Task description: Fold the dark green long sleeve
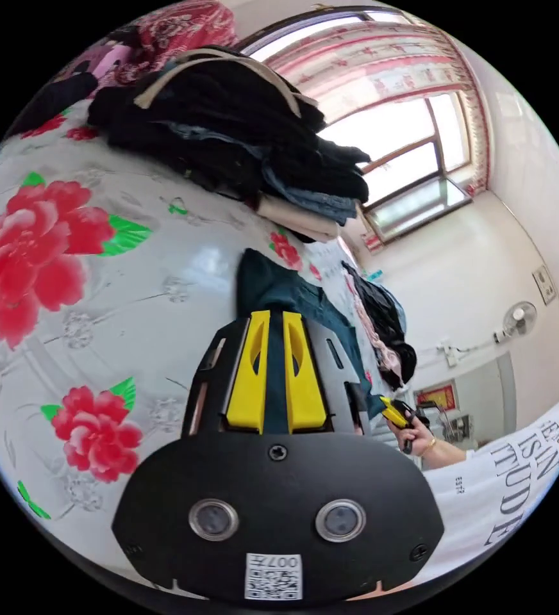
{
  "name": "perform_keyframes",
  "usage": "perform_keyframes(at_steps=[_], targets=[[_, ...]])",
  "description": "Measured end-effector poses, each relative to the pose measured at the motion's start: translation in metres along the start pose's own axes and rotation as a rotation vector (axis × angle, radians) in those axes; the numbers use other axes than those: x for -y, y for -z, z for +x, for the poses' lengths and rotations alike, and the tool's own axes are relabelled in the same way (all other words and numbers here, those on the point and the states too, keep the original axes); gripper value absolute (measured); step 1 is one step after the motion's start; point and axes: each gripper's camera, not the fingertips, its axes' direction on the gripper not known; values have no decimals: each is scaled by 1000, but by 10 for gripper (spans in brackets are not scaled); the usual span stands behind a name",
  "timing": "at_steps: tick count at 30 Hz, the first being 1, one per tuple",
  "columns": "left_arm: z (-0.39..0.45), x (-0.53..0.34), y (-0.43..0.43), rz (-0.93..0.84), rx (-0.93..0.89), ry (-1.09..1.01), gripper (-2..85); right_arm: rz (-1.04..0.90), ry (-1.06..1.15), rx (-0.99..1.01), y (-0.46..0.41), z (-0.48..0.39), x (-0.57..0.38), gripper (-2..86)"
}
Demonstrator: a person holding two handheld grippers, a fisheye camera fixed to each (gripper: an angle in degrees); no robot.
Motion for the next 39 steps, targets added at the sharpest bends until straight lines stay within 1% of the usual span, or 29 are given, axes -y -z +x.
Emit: perform_keyframes(at_steps=[1,2,4,6,8,10,11,12,13,15,17,20,22,23,25,26,28,30,31,32,34,35,36,38,39], targets=[[17,7,-21,-100,-79,-55,63,-1,-1,1,-3,3,0,69],[24,11,-34,-159,-104,-79,68,1,-5,8,-5,6,-1,70],[42,23,-86,-338,-140,-135,75,16,-26,28,-8,16,-7,71],[42,34,-112,-356,-103,-145,72,22,-22,20,-8,21,-13,72],[36,53,-126,-341,-56,-134,68,23,-14,13,-8,25,-21,73],[25,79,-128,-286,50,-114,48,24,-12,7,-7,33,-34,74],[19,84,-126,-275,79,-92,43,28,-13,5,-7,36,-37,74],[7,94,-118,-234,112,-19,43,33,-19,6,-8,41,-43,74],[-4,99,-102,-159,107,44,52,37,-32,15,-10,47,-49,75],[-13,99,-74,-59,87,89,58,42,-36,30,-15,52,-56,76],[-16,88,-45,-6,73,96,69,36,-6,21,-27,46,-60,76],[-13,42,0,12,74,103,74,-25,166,-28,-63,2,-62,76],[-8,-11,31,-1,88,150,79,-130,397,-83,-112,-60,-72,77],[-6,-25,39,-7,89,165,81,-167,466,-96,-128,-78,-78,78],[-1,-80,65,-23,90,243,87,-348,783,-150,-201,-152,-123,78],[0,-92,70,-31,90,264,88,-401,861,-162,-221,-167,-139,78],[2,-131,86,-56,78,333,96,-627,1133,-200,-301,-205,-218,79],[2,-148,91,-68,69,366,104,-769,1244,-204,-353,-203,-274,80],[1,-155,91,-68,49,387,111,-845,1240,-195,-384,-190,-302,82],[2,-156,90,-64,36,392,115,-875,1223,-190,-399,-181,-313,82],[2,-155,80,-50,-24,404,135,-978,1087,-181,-445,-139,-335,86],[2,-153,76,-53,-43,409,140,-993,1045,-167,-451,-130,-335,87],[2,-150,69,-57,-78,414,151,-992,995,-127,-454,-119,-329,89],[2,-145,57,-85,-114,411,164,-918,992,-127,-446,-113,-307,91],[5,-141,50,-107,-130,388,168,-828,997,-158,-436,-113,-280,94]])
